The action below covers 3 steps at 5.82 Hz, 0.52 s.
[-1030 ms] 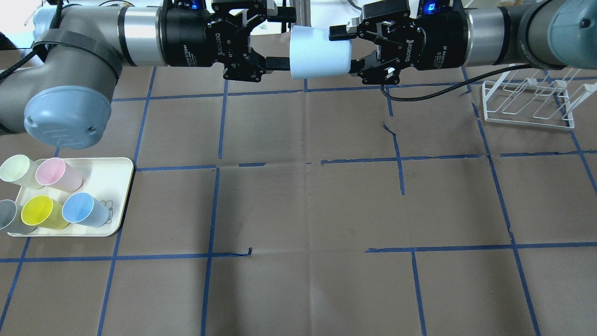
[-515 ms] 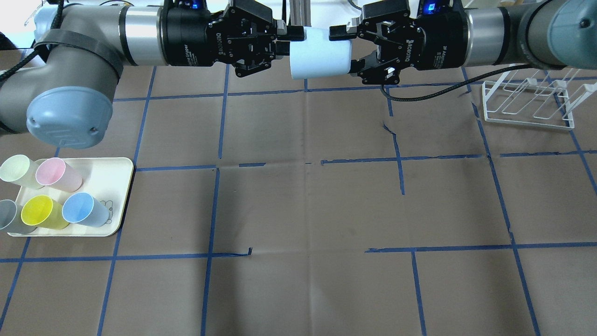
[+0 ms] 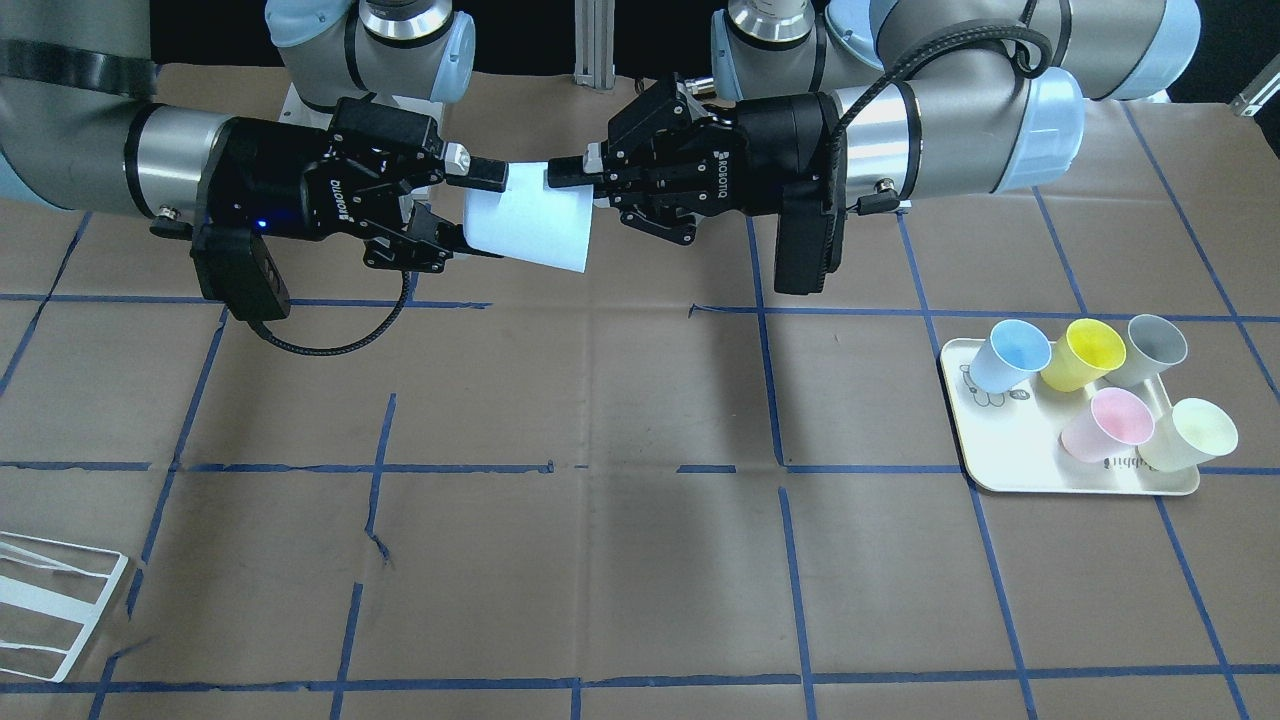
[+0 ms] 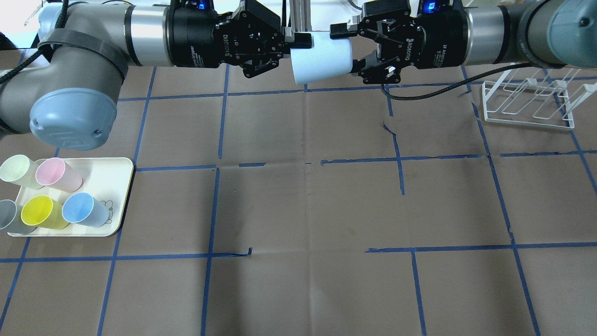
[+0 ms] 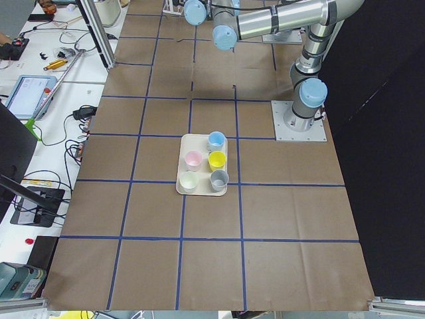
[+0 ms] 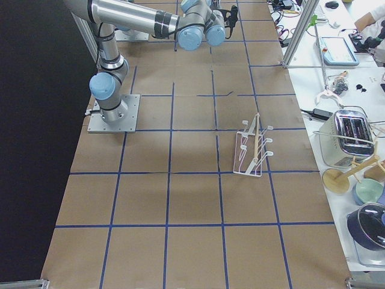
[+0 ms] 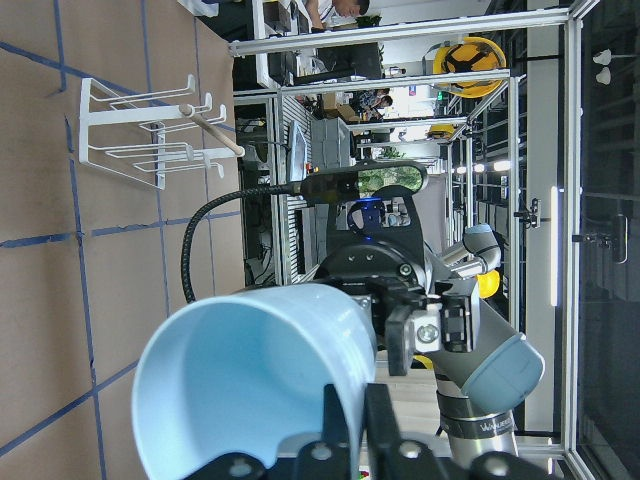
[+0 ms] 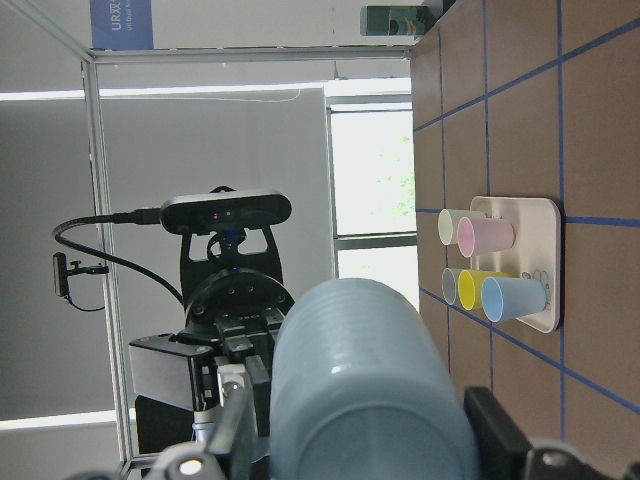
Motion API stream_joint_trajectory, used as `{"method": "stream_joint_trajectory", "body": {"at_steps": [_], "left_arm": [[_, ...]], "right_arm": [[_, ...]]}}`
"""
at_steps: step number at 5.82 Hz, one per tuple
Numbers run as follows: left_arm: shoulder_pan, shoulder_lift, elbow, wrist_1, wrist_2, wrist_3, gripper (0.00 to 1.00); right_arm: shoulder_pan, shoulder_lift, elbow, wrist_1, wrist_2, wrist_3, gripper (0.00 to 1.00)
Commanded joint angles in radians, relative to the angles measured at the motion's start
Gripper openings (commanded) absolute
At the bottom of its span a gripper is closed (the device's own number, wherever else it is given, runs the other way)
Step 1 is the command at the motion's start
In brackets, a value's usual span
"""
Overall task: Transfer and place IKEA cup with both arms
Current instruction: 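Close the left gripper on the cup and open the right gripper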
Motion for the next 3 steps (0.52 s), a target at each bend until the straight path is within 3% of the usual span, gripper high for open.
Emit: {"method": "stream_joint_trajectory", "body": {"at_steps": [1, 3], "left_arm": [[0.001, 0.004, 0.0, 0.002, 0.002, 0.0, 0.0], [0.007, 0.021, 0.003, -0.001, 0.055, -0.027, 0.0]], "right_arm": [[-0.003, -0.006, -0.008, -0.004, 0.0, 0.014, 1.0], [-0.037, -0.003, -0.013, -0.033, -0.014, 0.025, 1.0]]}}
